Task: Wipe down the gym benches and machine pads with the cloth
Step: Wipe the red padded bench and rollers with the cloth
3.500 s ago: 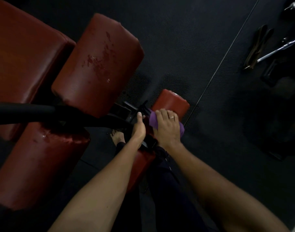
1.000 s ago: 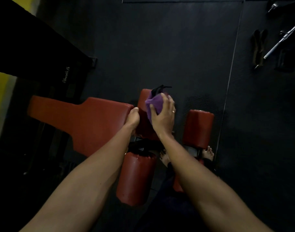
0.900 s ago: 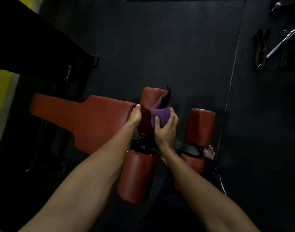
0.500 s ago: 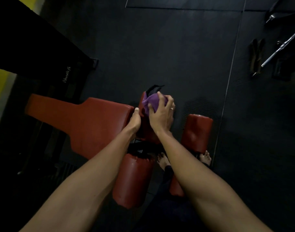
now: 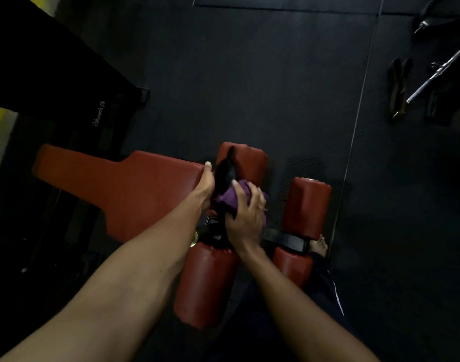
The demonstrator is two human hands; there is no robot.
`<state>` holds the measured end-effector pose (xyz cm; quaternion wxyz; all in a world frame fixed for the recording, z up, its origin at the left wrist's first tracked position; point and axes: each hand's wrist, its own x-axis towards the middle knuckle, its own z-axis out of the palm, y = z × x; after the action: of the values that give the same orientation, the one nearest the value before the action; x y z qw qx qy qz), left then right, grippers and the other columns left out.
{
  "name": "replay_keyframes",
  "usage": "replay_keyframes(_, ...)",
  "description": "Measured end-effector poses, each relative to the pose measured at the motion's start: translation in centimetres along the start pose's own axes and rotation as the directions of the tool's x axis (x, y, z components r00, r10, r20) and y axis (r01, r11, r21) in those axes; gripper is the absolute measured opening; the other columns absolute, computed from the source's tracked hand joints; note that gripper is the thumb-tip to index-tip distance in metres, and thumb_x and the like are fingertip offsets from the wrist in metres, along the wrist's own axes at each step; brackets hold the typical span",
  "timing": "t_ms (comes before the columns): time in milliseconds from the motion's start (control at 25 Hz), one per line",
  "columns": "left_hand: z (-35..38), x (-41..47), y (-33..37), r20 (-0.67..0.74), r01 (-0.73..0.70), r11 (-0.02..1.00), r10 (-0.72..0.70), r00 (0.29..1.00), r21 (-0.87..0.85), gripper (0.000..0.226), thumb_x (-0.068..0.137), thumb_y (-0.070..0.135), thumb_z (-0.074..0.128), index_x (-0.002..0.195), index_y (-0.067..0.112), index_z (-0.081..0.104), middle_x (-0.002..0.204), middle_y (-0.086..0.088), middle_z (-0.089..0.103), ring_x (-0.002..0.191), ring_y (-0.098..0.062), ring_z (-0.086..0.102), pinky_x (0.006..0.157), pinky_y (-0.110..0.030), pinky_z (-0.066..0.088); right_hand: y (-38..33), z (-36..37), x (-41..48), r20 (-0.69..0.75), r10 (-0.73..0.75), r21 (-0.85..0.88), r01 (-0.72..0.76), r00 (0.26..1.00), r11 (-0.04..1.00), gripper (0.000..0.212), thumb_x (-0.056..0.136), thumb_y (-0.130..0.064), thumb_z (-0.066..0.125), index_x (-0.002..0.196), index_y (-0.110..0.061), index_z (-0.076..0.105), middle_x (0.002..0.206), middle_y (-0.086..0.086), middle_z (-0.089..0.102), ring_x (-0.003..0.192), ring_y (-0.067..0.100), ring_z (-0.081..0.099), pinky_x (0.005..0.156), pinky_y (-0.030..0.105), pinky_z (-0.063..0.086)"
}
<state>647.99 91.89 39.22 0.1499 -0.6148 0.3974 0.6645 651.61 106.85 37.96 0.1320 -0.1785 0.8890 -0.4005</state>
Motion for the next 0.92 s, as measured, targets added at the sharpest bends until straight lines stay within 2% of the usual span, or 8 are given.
replay_keyframes(120, 0.2, 0.0, -0.4, -0.005, -0.011, 1.000, 0.011, 1.000, -0.003, 0.086, 0.099, 0.070, 0.013, 0.117, 0.005, 0.067, 0.102, -0.018, 0.071, 0.096, -0.030, 0.066, 0.079, -0.034, 0.051, -1.3, -0.3, 6.7, 0.031, -0.104, -0.126, 0.107, 0.994, 0.986, 0.059, 0.086, -0.027, 0.070, 0.142, -0.034, 0.055, 0.151, 0.009, 0.041, 0.143, 0.038, 0.031, 0.115, 0.055, 0.035)
replay_keyframes(280, 0.1, -0.4, -0.5, 0.034, -0.044, 0.998, 0.045, 0.998, -0.050, 0.076, 0.103, 0.063, 0.010, 0.102, 0.015, 0.069, 0.073, -0.008, 0.075, 0.081, -0.025, 0.067, 0.068, -0.032, 0.051, -2.0, -1.0, 11.3, -0.086, 0.074, -0.109, -0.083, 0.994, 0.991, 0.057, 0.089, -0.038, 0.069, 0.143, -0.035, 0.050, 0.145, 0.006, 0.041, 0.134, 0.031, 0.039, 0.106, 0.051, 0.044)
replay_keyframes(440, -0.1, -0.1, -0.6, 0.048, -0.007, 0.996, 0.011, 0.999, -0.085, 0.090, 0.100, 0.070, 0.013, 0.084, 0.012, 0.080, 0.087, -0.013, 0.072, 0.082, -0.026, 0.065, 0.072, -0.031, 0.050, -1.1, -0.5, 4.0, -0.112, 0.079, -0.094, -0.090, 0.991, 0.992, 0.061, 0.091, -0.044, 0.064, 0.148, -0.032, 0.045, 0.148, 0.012, 0.039, 0.135, 0.036, 0.039, 0.105, 0.053, 0.045)
replay_keyframes(560, -0.2, 0.3, -0.8, 0.062, -0.049, 0.995, 0.055, 0.997, -0.092, 0.078, 0.104, 0.063, 0.012, 0.102, 0.012, 0.071, 0.098, -0.012, 0.069, 0.095, -0.027, 0.065, 0.078, -0.031, 0.050, -0.4, 0.1, -1.4, -0.029, -0.001, -0.155, -0.004, 1.000, 0.988, 0.063, 0.086, -0.048, 0.059, 0.147, -0.032, 0.050, 0.150, 0.014, 0.039, 0.139, 0.040, 0.036, 0.106, 0.056, 0.044)
replay_keyframes(640, -0.2, 0.0, -0.7, 0.060, -0.054, 0.993, 0.060, 0.996, -0.105, 0.076, 0.102, 0.065, 0.013, 0.104, 0.011, 0.067, 0.106, -0.015, 0.068, 0.104, -0.029, 0.062, 0.085, -0.034, 0.049, -0.5, 0.7, 0.5, -0.011, -0.106, -0.173, 0.103, 0.994, 0.979, 0.061, 0.083, -0.044, 0.058, 0.142, -0.031, 0.055, 0.150, 0.012, 0.041, 0.140, 0.041, 0.034, 0.111, 0.056, 0.040)
replay_keyframes(720, -0.4, -0.1, -0.8, 0.028, -0.017, 0.993, 0.020, 0.999, -0.120, 0.082, 0.097, 0.073, 0.016, 0.113, 0.010, 0.067, 0.107, -0.017, 0.069, 0.103, -0.029, 0.064, 0.085, -0.035, 0.050, -1.2, 1.0, 5.0, -0.010, -0.190, -0.228, 0.183, 0.982, 0.956, 0.062, 0.081, -0.035, 0.067, 0.142, -0.030, 0.054, 0.149, 0.012, 0.040, 0.140, 0.039, 0.035, 0.113, 0.054, 0.036)
replay_keyframes(840, -0.3, -0.4, -0.6, 0.011, -0.038, 0.995, 0.040, 0.999, -0.097, 0.076, 0.099, 0.071, 0.014, 0.112, 0.016, 0.066, 0.097, -0.013, 0.071, 0.089, -0.026, 0.067, 0.071, -0.032, 0.051, -2.9, 0.3, 10.8, -0.052, -0.050, -0.233, 0.036, 0.997, 0.972, 0.068, 0.082, -0.030, 0.074, 0.142, -0.028, 0.041, 0.146, 0.013, 0.041, 0.135, 0.037, 0.041, 0.111, 0.052, 0.039)
replay_keyframes(920, -0.3, -0.2, -0.8, -0.026, -0.042, 0.997, 0.040, 0.999, -0.067, 0.075, 0.101, 0.067, 0.014, 0.107, 0.015, 0.068, 0.091, -0.013, 0.071, 0.086, -0.026, 0.067, 0.072, -0.033, 0.050, -3.3, 0.1, 10.9, -0.090, 0.022, -0.191, -0.039, 0.996, 0.981, 0.064, 0.084, -0.032, 0.074, 0.136, -0.025, 0.038, 0.143, 0.013, 0.044, 0.133, 0.037, 0.043, 0.109, 0.053, 0.041)
